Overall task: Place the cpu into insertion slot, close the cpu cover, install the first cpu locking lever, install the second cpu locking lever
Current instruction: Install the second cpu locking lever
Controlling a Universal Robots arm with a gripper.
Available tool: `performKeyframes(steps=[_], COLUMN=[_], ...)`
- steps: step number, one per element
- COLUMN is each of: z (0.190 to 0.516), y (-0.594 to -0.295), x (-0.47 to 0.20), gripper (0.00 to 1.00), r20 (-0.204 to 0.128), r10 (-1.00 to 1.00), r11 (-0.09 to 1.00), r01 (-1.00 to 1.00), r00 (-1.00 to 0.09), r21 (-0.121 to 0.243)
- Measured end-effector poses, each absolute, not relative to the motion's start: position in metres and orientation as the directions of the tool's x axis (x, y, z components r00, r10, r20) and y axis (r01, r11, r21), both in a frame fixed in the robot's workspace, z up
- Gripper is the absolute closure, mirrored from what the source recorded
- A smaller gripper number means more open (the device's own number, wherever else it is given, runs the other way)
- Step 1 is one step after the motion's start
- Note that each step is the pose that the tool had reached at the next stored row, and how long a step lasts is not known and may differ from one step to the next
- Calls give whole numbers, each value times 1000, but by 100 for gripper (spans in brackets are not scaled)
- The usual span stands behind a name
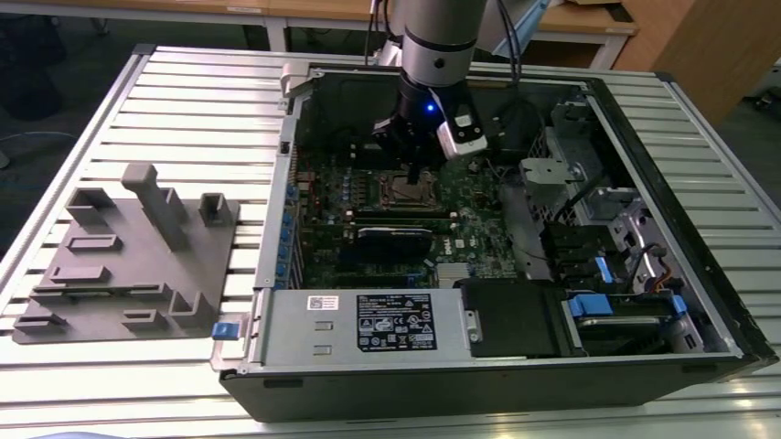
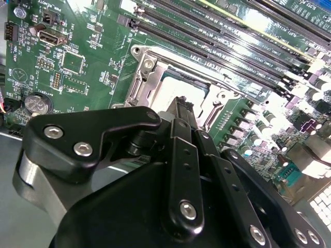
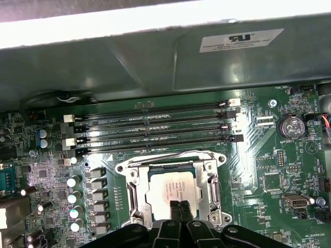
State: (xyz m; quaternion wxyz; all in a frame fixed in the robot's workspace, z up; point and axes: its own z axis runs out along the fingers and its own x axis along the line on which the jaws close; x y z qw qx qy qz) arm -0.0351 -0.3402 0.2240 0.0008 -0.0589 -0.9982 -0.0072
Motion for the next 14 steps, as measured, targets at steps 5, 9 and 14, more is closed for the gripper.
performKeyframes(steps=[5, 9, 14], z=[227, 227, 227], y=[-340, -340, -343], x=[-35, -35, -35], gripper=[89, 89, 89], r20=[2, 2, 3], r10=[118, 118, 117], r11=[993, 993, 993], r01=[118, 118, 118], r00=[-993, -993, -993], r21=[14, 14, 15])
